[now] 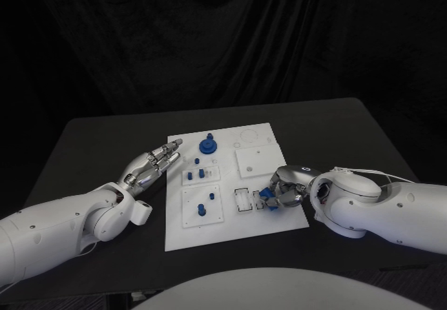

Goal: Assemble the parts on the task board

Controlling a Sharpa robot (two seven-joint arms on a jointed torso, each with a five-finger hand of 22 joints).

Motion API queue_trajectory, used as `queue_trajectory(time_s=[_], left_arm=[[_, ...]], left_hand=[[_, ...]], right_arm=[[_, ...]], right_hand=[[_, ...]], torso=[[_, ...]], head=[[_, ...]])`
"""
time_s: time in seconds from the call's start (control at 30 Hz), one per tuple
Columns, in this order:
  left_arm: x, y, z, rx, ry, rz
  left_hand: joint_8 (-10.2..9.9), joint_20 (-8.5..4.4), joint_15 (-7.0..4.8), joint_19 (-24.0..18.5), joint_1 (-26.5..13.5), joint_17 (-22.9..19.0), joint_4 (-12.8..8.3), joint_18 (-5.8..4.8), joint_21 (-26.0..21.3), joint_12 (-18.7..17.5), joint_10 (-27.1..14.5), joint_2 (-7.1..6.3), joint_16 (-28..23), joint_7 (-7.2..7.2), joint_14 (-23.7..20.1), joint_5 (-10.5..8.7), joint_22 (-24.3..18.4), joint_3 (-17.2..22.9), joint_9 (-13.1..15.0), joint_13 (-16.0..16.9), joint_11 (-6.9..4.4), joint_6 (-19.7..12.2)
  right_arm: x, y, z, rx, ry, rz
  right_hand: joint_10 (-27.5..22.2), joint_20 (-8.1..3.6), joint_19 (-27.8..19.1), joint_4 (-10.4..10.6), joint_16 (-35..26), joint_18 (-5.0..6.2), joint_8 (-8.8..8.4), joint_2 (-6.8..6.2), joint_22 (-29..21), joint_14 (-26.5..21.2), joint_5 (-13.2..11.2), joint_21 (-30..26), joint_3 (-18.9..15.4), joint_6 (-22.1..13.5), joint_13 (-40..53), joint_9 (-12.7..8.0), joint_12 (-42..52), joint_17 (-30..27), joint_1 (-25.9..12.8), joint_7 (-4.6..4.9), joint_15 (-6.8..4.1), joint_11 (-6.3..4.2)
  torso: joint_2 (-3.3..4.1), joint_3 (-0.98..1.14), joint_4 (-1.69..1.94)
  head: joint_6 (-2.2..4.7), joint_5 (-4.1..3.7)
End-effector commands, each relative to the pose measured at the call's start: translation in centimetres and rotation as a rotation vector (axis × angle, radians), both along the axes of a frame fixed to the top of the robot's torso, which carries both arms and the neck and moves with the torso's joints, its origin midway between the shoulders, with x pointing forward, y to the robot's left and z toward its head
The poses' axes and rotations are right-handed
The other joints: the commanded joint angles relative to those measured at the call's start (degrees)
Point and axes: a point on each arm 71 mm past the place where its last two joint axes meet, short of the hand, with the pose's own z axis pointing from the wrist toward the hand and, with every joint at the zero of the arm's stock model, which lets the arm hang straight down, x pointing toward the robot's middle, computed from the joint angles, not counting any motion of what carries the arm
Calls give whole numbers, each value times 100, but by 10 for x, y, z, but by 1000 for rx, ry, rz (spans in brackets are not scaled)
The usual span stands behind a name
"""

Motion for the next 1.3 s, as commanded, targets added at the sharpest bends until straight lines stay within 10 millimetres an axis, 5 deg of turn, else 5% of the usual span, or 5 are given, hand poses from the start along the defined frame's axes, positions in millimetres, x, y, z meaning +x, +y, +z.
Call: queue_trajectory(time_s=[0.03, 0.43, 0.77, 1.3], left_arm=[[-1, -2, 4, -45, -46, -8], [-1, -6, 4, -44, -44, -11], [-1, -6, 4, -44, -42, -12], [0, -7, 3, -45, -39, -17]], left_hand=[[29, 42, 35, 11, 46, -9, 14, 53, -18, 7, 11, -1, -21, 36, -3, 12, 8, 34, 5, -1, 13, -17], [33, 54, 27, 13, 43, -9, 15, 65, -17, 14, 13, -7, -21, 87, -3, 2, 9, 24, 6, 0, -14, 2], [34, 56, 24, 12, 43, -9, 16, 69, -17, 11, 14, -8, -21, 95, -3, -1, 7, 22, 6, -1, -18, 4], [34, 57, 23, 12, 42, -9, 16, 70, -17, 12, 14, -8, -21, 97, -3, 0, 7, 21, 7, -1, -20, 7]], right_arm=[[-3, 3, 4, 91, 28, -33], [-3, 13, 11, 123, 78, -40], [4, 23, 5, 100, 111, -31], [11, 33, 1, 98, 105, -17]], right_hand=[[596, -7, 386, -670, 13, 36, 30, 132, 1343, 479, 27, -35, 724, 34, 1509, 150, 15, 789, 59, -74, -45, -52], [596, -14, 385, -607, 5, 36, 56, 149, 1342, 474, -108, -36, 767, 2, 1509, 275, 15, 763, -155, -77, -48, -56], [596, -1, 367, -321, -10, 47, -13, 249, 1327, 464, -1034, -72, 748, -40, 1509, 417, 15, 711, -585, -57, -31, -39], [596, 16, 356, 9, -19, 54, -101, 353, 1318, 458, -1769, -98, 633, 0, 1509, 496, 15, 671, -861, -38, -16, -22]], torso=[[-2, -1, 3], [-5, -17, 16], [2, -5, 7], [2, -4, 7]], head=[[-1, 8], [-1, 39], [-1, 50], [-1, 82]])
